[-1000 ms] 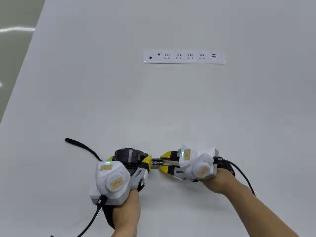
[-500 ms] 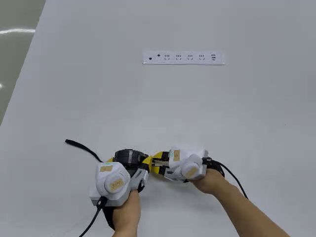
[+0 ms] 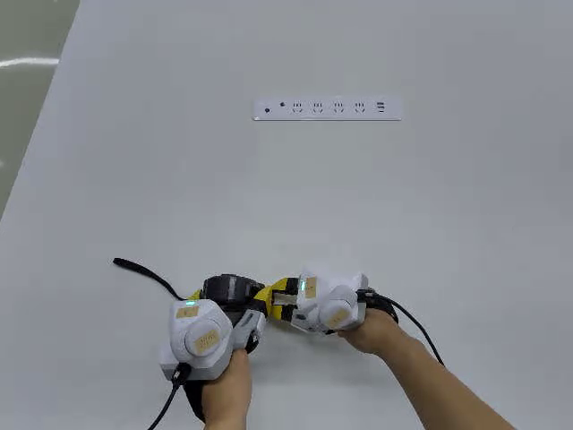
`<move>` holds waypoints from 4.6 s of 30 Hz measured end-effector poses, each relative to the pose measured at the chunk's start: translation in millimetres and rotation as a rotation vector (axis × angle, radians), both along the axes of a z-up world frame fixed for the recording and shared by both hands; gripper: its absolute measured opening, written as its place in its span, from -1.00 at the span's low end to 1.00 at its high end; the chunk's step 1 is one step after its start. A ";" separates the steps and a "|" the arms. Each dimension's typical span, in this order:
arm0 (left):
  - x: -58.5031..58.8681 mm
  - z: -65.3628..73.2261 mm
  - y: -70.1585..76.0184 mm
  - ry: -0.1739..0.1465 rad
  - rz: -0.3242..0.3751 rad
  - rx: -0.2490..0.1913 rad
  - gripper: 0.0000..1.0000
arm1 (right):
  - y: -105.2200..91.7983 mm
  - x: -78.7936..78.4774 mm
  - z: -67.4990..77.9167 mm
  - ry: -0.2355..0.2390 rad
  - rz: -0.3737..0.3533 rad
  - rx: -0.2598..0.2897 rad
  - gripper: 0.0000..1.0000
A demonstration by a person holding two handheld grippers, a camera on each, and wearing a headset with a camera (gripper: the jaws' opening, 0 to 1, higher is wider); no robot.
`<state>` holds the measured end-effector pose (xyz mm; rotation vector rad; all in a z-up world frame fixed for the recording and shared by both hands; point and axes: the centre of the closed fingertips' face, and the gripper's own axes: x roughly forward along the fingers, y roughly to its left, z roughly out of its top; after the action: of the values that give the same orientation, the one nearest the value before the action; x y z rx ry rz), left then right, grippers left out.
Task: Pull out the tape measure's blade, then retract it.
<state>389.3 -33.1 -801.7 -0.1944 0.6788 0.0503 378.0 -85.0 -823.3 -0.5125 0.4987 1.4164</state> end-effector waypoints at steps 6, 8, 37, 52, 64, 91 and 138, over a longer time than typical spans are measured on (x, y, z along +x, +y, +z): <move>0.1 0.4 -0.5 -0.002 0.005 0.009 0.31 | -0.2 0.1 0.5 -0.007 0.001 -0.004 -0.72; 0.4 -0.5 0.1 -0.004 0.008 0.011 0.32 | -0.2 0.5 0.3 -0.010 0.000 -0.004 -0.72; -9.5 -4.3 4.7 0.036 -0.134 -0.018 0.38 | -28.7 3.9 10.8 -0.010 -0.053 -0.003 -0.48; -20.0 5.0 15.0 -0.029 -0.375 0.002 0.42 | -66.4 6.4 26.5 -0.041 -0.132 0.002 -0.31; -39.0 5.9 30.9 -0.058 -0.533 0.041 0.47 | -106.4 5.2 33.3 -0.045 -0.241 0.013 -0.16; -68.9 16.1 45.1 -0.110 -0.805 0.079 0.84 | -172.3 -33.3 51.3 0.010 -0.423 0.142 0.37; -73.0 28.1 43.8 -0.207 -0.800 0.056 1.00 | -180.3 -42.5 49.6 0.003 -0.455 0.157 1.00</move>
<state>316.2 10.7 -773.5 0.1345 0.5092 -0.7083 335.5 -265.2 -773.7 -0.2484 0.4663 1.0088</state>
